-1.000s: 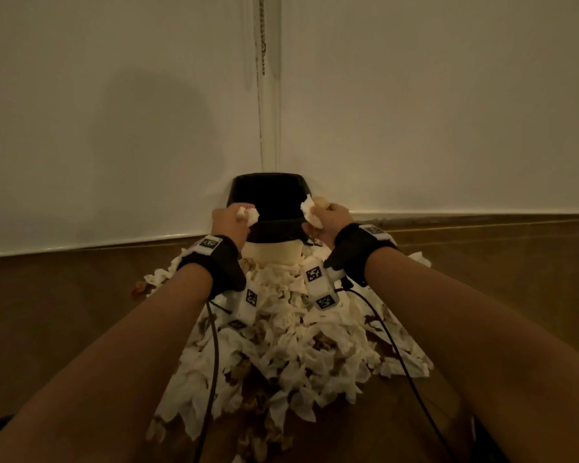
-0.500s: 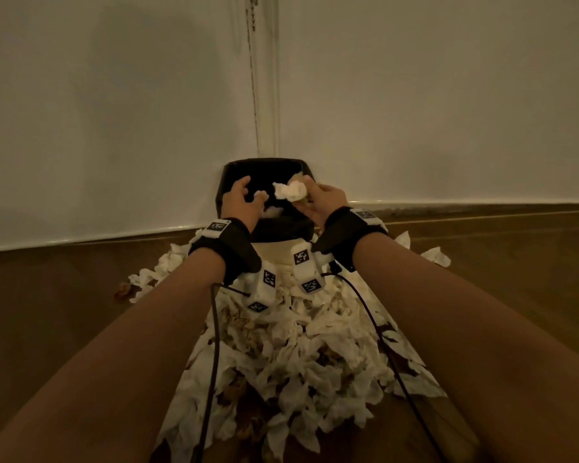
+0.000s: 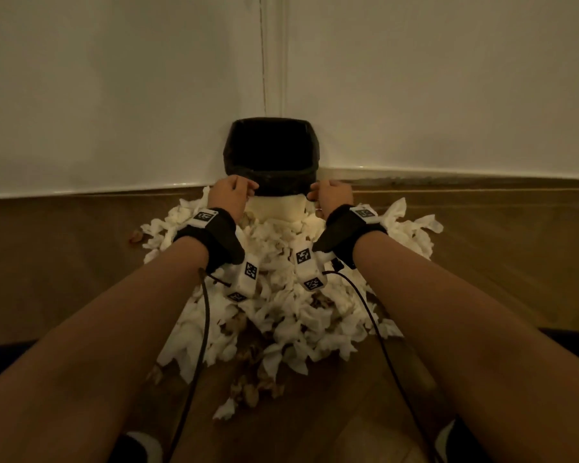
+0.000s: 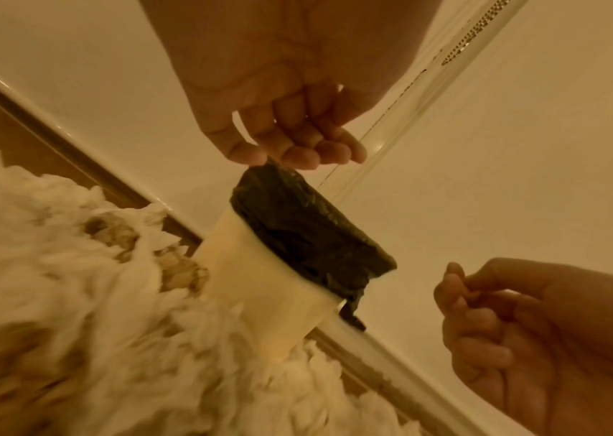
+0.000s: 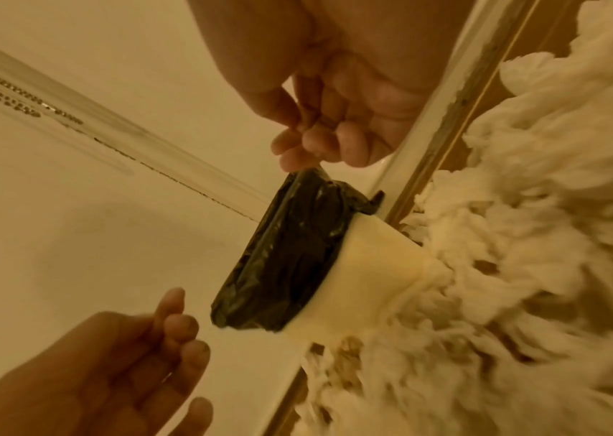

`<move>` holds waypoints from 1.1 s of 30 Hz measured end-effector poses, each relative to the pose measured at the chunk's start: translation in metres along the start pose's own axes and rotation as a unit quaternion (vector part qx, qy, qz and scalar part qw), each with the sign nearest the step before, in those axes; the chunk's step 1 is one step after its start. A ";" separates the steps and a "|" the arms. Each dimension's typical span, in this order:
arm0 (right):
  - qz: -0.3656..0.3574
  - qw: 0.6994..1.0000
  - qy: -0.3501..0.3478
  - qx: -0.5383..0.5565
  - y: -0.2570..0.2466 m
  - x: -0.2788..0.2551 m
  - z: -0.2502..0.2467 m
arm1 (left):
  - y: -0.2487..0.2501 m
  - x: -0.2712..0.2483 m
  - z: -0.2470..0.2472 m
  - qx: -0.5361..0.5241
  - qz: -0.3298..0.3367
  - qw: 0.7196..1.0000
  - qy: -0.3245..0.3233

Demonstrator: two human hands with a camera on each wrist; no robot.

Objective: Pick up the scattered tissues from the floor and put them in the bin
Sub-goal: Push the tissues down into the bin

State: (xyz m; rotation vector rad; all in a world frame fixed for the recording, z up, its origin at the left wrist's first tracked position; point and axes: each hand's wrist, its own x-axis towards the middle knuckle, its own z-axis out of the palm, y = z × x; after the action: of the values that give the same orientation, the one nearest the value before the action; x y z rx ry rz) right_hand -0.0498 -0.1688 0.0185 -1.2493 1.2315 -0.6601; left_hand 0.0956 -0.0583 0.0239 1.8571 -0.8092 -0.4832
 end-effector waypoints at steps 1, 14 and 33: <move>-0.001 1.000 -0.014 -0.022 0.007 -0.010 -0.002 | -0.005 -0.011 -0.004 0.007 -0.010 1.000 -0.017; -0.088 0.812 -0.366 -0.446 0.108 -0.128 0.006 | -0.094 -0.152 -0.030 0.294 -0.086 0.902 -0.306; -0.118 0.620 -0.456 -0.628 0.175 -0.138 0.034 | -0.190 -0.233 0.001 0.525 0.054 0.727 -0.439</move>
State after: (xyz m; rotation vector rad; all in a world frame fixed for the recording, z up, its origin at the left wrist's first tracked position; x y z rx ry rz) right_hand -0.0973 0.0135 -0.1060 -2.4559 0.4748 0.9092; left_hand -0.0070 0.1591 -0.1571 2.5469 -2.1700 -0.9913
